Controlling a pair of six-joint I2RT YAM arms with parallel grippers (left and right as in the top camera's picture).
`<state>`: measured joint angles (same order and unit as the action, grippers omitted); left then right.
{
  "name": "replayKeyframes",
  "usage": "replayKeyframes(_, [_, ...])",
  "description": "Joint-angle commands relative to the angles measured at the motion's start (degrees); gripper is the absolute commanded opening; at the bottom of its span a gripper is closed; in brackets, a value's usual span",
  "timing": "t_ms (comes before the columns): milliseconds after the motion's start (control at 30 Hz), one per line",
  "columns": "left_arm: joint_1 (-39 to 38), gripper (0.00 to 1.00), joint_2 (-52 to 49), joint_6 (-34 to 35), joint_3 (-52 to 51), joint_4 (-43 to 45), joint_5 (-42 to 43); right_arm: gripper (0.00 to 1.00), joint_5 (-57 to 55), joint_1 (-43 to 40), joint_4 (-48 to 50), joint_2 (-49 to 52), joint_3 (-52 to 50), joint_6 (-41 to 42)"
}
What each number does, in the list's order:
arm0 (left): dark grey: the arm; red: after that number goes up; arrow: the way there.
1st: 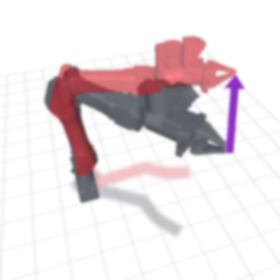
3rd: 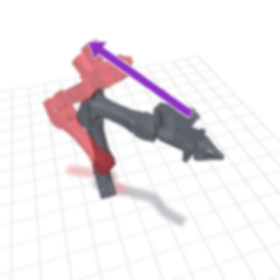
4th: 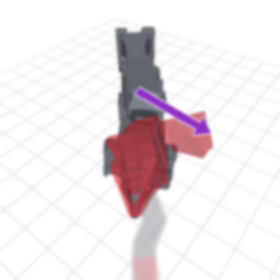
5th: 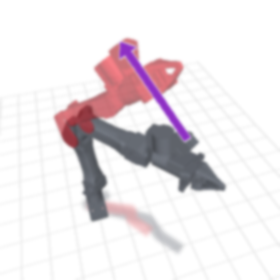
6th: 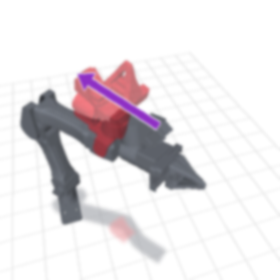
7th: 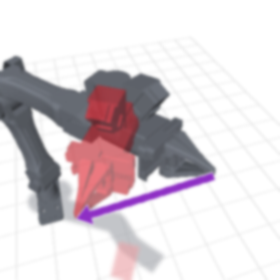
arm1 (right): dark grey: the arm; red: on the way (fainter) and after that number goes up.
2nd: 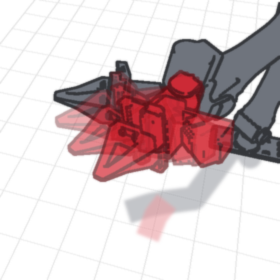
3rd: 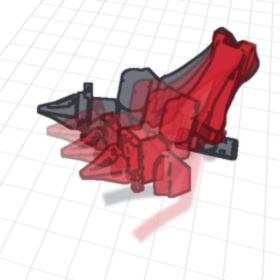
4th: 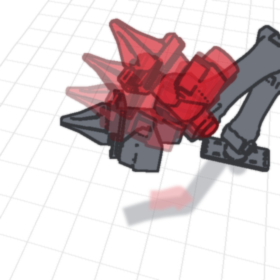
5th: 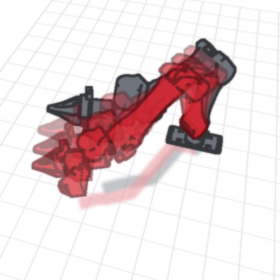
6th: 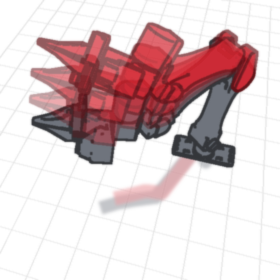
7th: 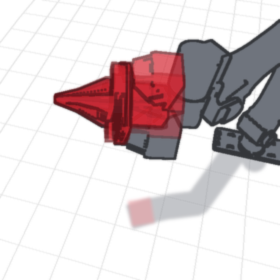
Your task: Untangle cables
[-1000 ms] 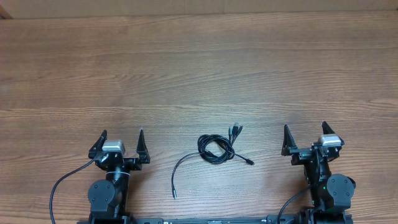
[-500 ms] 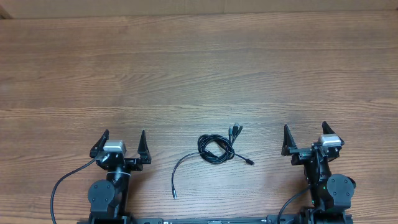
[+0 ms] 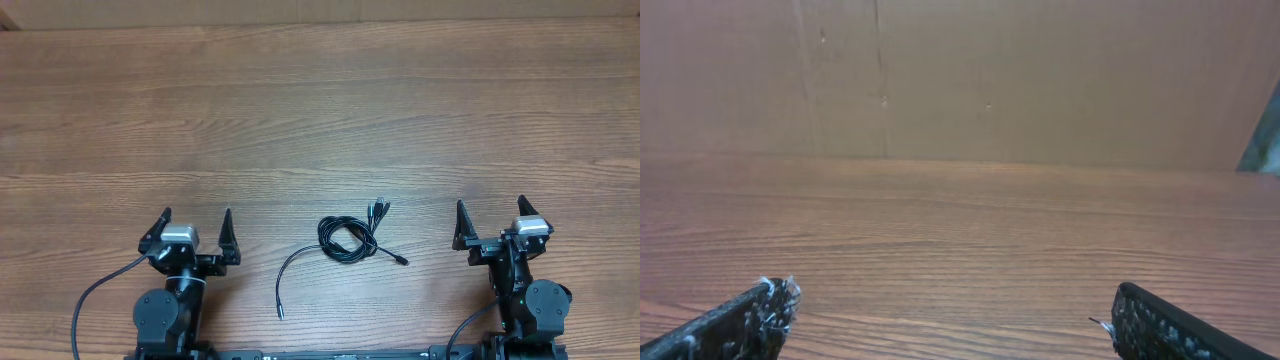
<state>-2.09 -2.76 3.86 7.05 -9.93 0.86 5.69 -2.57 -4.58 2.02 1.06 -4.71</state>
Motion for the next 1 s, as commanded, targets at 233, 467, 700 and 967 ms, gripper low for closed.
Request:
replayKeyframes(233, [0.57,1.00,-20.22,-1.79,16.61,-4.87,6.47,1.00,-0.31,0.26,0.17,-0.68,-0.61,0.17])
replayKeyframes(467, [0.57,1.00,-38.03,-9.14,34.42,-18.58,11.52,1.00,-0.31,0.26,0.17,-0.68,-0.61,0.20])
replayKeyframes(700, [0.15,1.00,-53.48,-16.09,50.03,-30.40,21.66,1.00,-0.28,0.26,0.17,-0.68,-0.61,0.20])
replayKeyframes(967, [-10.54,1.00,-66.31,-24.35,61.53,-39.04,20.04,1.00,-0.28,0.26,0.17,-0.68,-0.61,0.20])
